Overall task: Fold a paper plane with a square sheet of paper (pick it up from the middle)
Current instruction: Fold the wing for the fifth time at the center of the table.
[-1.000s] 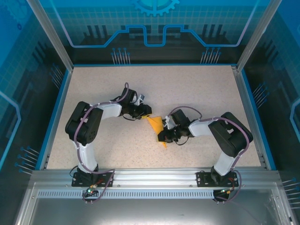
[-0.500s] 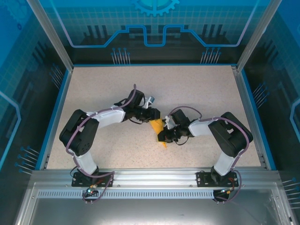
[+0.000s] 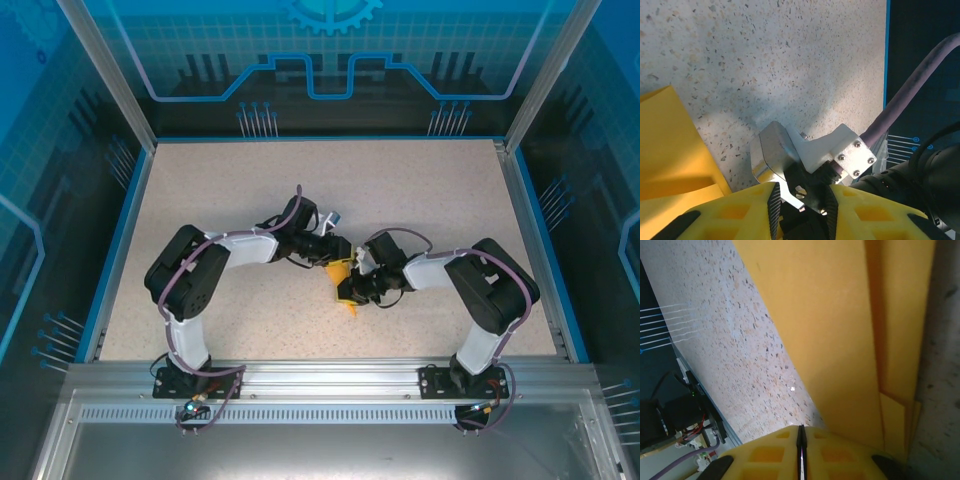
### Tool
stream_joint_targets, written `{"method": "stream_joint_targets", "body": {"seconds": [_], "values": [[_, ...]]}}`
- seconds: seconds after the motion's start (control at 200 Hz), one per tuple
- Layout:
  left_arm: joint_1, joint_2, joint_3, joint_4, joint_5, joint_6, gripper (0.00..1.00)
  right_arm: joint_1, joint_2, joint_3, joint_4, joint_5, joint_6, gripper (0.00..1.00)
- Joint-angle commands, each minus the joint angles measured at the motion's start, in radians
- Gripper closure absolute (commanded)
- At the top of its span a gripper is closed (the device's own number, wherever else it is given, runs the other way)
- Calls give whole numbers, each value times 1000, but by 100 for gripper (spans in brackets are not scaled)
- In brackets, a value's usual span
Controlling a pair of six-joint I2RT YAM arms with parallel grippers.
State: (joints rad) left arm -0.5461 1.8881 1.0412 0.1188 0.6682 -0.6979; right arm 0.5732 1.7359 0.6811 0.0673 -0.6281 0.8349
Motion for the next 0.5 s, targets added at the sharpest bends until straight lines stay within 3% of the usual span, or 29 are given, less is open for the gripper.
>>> {"method": "stream_joint_targets", "body": {"seconds": [0.0, 0.215, 0.495], "values": [[-13, 111, -21, -118, -159, 1, 69, 17, -24, -3, -89, 64, -98, 87], [-12, 133, -18, -136, -164, 11, 70, 15, -124, 43, -101, 101, -76, 86], [-12, 121, -27, -130, -169, 11, 70, 5, -106, 46, -29, 104, -43, 87]]}}
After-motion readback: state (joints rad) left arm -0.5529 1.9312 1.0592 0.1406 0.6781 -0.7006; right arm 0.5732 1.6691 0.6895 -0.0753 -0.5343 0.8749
